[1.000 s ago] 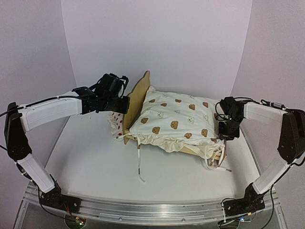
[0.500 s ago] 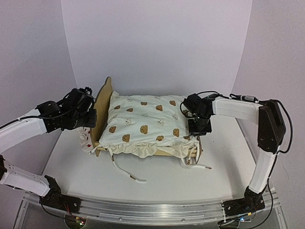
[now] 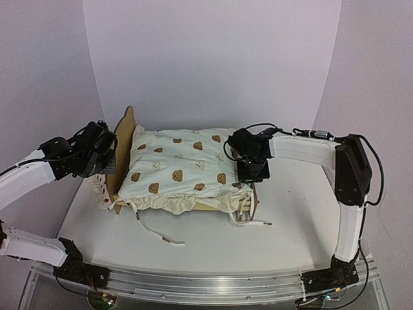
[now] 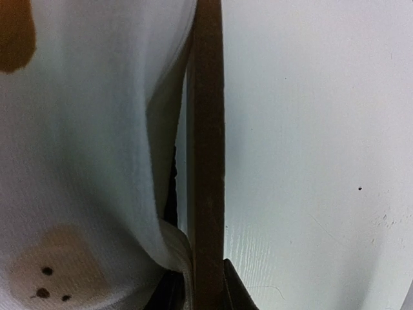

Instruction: Set up the pet bed

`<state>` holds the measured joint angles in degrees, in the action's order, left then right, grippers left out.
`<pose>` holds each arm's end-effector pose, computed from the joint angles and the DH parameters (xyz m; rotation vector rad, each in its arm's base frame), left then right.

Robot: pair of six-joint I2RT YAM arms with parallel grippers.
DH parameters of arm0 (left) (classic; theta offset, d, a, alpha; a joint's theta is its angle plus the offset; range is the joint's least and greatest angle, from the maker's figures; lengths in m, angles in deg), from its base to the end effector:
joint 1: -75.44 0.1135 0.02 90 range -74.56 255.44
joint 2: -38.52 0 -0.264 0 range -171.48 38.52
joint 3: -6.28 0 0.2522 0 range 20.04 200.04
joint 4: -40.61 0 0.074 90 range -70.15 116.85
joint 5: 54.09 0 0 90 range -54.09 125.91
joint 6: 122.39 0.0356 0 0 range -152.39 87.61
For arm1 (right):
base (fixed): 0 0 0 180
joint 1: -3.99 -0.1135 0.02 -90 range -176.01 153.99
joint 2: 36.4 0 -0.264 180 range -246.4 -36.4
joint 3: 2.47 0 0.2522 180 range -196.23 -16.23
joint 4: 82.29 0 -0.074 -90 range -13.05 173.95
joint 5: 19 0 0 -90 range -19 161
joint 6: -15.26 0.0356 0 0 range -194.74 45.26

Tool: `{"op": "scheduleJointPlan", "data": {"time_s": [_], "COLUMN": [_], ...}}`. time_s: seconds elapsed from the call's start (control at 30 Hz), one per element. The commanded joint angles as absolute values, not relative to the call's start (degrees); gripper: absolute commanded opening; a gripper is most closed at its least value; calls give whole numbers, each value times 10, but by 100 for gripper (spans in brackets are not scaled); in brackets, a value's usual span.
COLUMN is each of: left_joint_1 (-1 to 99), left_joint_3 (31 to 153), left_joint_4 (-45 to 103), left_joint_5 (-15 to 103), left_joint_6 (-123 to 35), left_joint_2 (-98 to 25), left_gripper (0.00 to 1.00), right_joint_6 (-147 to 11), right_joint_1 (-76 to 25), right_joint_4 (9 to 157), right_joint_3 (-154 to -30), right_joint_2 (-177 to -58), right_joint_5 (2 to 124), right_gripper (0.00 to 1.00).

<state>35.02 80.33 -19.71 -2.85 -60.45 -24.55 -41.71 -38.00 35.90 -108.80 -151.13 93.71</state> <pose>0.1776 -0.1220 0.3197 -0.0480 2.2091 0.1804 0.3185 0.2682 0.2159 -0.1135 2.6265 -0.1395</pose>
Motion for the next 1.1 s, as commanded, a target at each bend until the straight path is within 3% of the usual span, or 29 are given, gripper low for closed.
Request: {"op": "scheduleJointPlan", "data": {"time_s": [0.0,0.1,0.37,0.47,0.67,0.87,1.07], "left_joint_1": [338,338,338,338,338,293,199], "left_joint_3": [860,898,1021,1088,1212,1273,1300], "left_joint_4": [-103,-123,-142,-160,-177,-177,-147], "left_joint_5": [11,22,56,61,112,153,156], "left_joint_6": [-612,-602,-553,-537,-511,-517,-484], "left_joint_2": [-245,-254,-247,-262,-311,-406,-511], "left_gripper": [22,36,87,96,99,92,82], "right_joint_6": [-451,-473,-543,-568,-600,-601,-580], "right_joint_1": [-433,-433,-430,-429,-429,-429,-430], "right_joint_4": [424,422,401,397,395,396,396], "right_joint_3": [-1097,-1099,-1094,-1084,-1027,-945,-866], "right_joint_2": [-1490,-1469,-1383,-1343,-1252,-1173,-1113], "right_joint_5": [865,867,919,934,901,813,800], "right_gripper": [25,41,81,90,93,84,74]}}
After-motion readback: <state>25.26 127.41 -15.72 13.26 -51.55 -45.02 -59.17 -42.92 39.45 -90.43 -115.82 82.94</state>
